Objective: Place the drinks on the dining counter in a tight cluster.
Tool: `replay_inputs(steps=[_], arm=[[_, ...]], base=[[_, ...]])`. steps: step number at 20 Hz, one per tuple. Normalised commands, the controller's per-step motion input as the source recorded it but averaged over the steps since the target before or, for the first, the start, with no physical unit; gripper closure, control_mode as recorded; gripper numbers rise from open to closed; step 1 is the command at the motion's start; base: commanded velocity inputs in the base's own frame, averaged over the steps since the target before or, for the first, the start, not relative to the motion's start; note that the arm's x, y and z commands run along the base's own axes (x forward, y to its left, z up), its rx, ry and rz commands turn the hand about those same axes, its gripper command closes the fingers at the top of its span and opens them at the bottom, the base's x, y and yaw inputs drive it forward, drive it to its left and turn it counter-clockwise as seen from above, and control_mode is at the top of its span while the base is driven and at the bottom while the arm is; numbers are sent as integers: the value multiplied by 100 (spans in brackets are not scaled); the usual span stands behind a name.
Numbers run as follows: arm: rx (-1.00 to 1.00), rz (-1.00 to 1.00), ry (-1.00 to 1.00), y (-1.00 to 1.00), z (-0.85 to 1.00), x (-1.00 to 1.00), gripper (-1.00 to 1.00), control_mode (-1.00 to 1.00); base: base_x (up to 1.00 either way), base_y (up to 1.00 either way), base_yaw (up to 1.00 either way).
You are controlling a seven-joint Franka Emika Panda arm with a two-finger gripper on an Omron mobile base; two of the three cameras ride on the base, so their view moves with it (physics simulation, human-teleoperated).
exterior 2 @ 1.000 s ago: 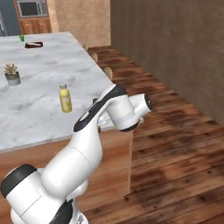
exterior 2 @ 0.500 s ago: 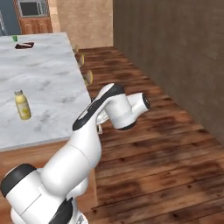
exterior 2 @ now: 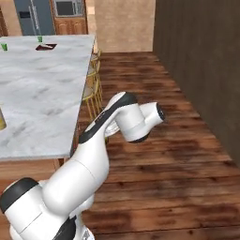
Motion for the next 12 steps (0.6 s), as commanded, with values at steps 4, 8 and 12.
replay_inputs(steps=[4,8,12], arm=[[0,0,0,0,0,0,100,100],[0,0,0,0,0,0,100,100],[0,0,0,0,0,0,100,100]], base=[[63,-47,80],[0,-32,85],[1,-55,86]])
